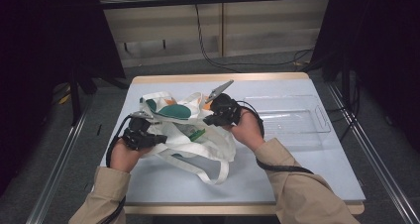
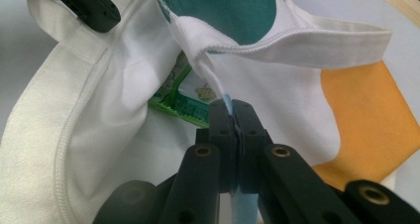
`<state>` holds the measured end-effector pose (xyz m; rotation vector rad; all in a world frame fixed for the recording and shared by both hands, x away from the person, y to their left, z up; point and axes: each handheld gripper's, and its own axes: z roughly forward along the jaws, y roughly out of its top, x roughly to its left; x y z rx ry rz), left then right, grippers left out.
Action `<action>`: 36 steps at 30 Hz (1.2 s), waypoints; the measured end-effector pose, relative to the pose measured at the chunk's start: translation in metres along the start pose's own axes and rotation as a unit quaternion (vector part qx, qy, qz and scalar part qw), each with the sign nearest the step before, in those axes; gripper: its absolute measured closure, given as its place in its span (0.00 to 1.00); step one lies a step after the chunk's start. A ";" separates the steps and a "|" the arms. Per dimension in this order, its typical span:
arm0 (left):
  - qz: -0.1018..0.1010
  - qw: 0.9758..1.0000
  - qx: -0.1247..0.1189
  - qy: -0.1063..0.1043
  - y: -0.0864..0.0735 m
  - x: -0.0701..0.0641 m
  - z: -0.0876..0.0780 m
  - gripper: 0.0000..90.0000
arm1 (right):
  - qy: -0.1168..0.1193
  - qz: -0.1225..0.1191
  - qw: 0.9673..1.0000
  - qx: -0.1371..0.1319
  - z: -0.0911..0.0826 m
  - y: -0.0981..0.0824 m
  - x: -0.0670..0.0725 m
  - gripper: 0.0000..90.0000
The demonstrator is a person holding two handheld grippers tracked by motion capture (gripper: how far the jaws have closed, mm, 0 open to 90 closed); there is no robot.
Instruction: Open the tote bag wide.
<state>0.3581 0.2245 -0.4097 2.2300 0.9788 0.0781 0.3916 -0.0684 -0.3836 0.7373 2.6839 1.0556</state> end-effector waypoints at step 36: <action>-0.005 0.999 -0.009 0.050 -0.005 0.008 -0.007 0.93 | -0.029 0.066 0.997 0.024 0.003 0.020 -0.043 0.99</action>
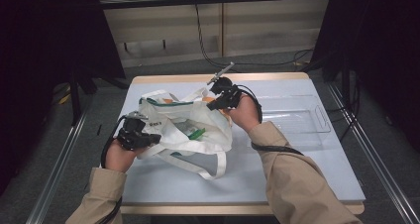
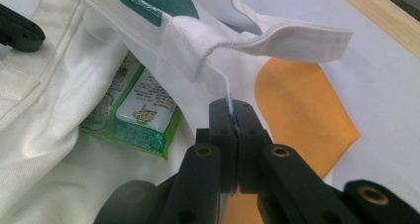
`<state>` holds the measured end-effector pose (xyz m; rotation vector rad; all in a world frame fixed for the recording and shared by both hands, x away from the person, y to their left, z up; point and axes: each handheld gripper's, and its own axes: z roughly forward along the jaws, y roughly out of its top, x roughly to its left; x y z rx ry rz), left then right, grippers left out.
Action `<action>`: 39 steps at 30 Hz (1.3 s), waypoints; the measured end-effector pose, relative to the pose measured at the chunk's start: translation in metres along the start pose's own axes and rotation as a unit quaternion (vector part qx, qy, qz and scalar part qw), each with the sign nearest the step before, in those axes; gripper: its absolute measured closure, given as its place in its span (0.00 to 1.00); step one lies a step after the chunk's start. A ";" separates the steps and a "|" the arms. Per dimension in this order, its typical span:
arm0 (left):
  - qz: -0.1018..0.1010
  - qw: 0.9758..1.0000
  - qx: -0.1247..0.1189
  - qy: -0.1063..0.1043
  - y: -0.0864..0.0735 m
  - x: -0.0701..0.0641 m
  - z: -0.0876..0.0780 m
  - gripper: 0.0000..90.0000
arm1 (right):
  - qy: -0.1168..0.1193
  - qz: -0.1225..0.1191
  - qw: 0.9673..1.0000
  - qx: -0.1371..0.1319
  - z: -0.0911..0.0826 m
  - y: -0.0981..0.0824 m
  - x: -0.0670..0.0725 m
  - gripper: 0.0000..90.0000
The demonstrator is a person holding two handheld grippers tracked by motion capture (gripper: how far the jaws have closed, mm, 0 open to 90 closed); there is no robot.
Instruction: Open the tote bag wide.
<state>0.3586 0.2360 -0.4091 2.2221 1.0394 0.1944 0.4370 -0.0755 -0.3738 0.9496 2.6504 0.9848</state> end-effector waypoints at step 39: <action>0.004 1.000 -0.011 -0.027 -0.014 -0.008 -0.007 0.30 | -0.005 -0.013 1.000 -0.012 -0.005 -0.001 -0.001 0.99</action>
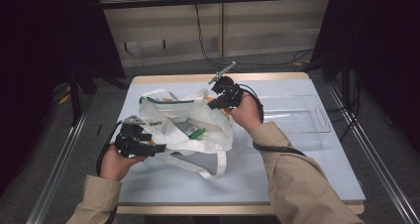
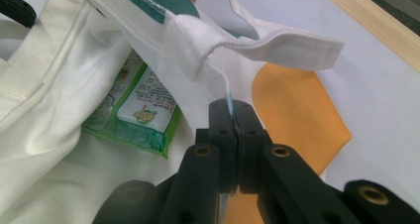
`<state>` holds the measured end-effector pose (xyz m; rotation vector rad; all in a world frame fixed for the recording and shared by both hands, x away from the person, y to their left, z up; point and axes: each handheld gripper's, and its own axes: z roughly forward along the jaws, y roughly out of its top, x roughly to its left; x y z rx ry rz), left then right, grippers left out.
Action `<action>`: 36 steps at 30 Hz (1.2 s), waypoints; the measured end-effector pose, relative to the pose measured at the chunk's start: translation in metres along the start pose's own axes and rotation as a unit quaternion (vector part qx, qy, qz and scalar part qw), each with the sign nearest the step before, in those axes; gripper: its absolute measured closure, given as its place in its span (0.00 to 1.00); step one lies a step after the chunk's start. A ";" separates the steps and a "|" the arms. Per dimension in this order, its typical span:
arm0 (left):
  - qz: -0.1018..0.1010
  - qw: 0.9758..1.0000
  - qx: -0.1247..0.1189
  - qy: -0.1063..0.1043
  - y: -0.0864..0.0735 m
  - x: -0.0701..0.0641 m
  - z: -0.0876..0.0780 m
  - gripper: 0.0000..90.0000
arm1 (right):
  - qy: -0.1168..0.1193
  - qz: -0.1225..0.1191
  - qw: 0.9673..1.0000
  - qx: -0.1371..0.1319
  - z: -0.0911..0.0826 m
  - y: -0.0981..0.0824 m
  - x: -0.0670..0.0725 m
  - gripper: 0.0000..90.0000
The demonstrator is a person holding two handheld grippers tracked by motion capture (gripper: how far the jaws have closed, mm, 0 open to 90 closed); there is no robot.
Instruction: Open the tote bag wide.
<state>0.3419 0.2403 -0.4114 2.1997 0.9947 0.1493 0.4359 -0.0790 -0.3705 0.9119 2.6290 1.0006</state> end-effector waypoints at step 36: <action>0.001 0.998 0.049 -0.036 -0.004 -0.005 0.010 0.94 | -0.035 0.069 0.997 0.002 0.005 -0.006 -0.044 0.99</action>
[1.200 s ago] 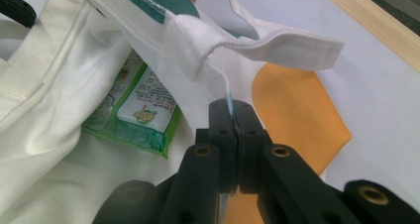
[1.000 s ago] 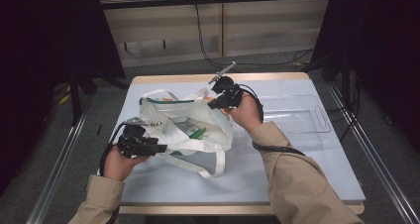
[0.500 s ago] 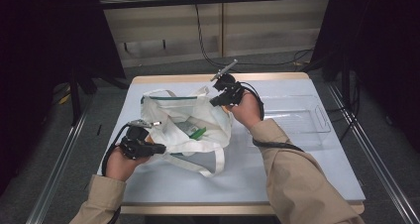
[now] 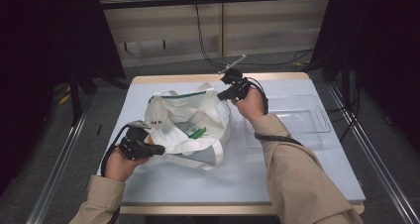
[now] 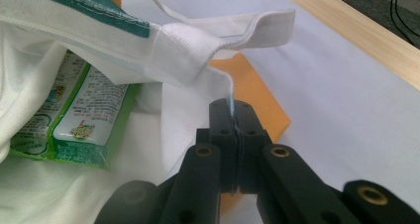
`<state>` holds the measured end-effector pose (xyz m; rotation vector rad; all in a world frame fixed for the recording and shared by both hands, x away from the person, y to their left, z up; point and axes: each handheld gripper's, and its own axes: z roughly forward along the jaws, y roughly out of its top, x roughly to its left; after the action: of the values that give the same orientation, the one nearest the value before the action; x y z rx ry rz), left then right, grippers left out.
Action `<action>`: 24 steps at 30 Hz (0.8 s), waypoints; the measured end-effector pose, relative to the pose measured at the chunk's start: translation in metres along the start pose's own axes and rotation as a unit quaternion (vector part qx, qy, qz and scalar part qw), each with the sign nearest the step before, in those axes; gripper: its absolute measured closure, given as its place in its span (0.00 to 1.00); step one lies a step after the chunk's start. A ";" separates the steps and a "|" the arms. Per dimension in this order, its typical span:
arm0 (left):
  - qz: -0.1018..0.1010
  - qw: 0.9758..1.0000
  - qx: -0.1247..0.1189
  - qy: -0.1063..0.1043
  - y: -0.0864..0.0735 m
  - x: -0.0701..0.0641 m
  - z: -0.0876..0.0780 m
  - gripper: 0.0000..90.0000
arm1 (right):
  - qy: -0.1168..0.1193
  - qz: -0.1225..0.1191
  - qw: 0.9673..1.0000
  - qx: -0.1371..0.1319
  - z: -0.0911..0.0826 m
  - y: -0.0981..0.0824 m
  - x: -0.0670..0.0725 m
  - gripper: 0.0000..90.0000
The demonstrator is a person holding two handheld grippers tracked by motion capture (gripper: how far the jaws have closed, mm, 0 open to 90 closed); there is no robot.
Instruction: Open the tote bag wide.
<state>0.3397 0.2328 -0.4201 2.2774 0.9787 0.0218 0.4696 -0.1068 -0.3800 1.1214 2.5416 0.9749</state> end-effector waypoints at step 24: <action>0.004 1.000 0.017 -0.003 -0.002 0.005 0.004 0.94 | -0.024 0.021 0.999 0.032 0.026 -0.003 -0.023 0.99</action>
<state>0.3427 0.2349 -0.4252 2.3103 0.9740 0.0009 0.4946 -0.1115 -0.4036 1.2050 2.5372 0.8695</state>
